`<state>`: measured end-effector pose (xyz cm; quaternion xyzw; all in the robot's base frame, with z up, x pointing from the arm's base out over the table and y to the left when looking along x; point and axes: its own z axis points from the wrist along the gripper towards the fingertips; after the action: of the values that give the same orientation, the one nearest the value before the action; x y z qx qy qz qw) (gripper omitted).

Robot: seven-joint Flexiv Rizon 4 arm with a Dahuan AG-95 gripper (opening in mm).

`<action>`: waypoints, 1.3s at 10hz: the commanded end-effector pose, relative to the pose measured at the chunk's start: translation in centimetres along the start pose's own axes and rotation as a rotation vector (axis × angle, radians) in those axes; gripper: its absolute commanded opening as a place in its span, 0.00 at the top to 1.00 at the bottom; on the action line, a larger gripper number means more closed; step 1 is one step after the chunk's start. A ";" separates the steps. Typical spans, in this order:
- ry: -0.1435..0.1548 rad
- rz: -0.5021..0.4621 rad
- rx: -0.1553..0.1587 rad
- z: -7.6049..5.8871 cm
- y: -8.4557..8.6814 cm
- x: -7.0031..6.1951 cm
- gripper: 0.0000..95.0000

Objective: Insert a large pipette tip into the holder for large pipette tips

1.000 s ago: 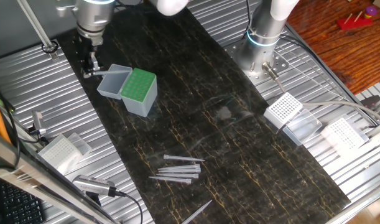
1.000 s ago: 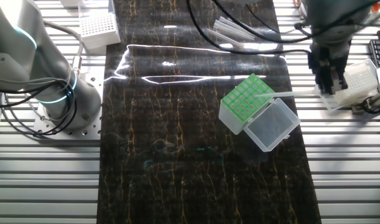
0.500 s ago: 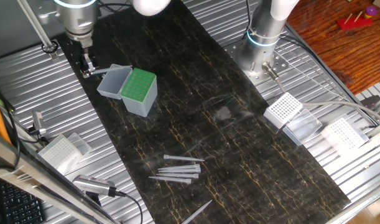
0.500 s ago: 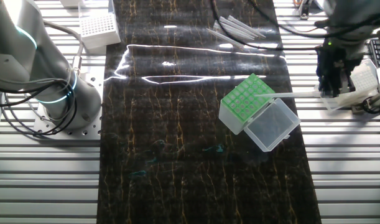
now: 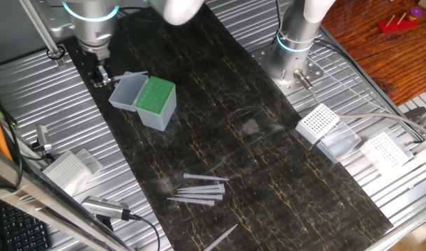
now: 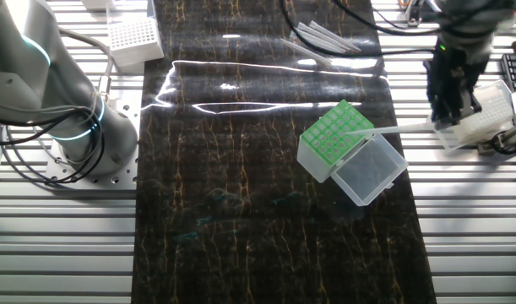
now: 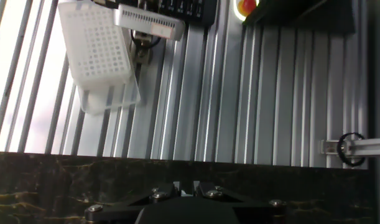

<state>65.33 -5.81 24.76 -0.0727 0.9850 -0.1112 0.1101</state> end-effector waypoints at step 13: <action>-0.046 0.085 -0.033 3.9 -2.2 -1.8 1.00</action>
<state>68.22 -8.54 21.77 -0.0333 0.9856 -0.0907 0.1390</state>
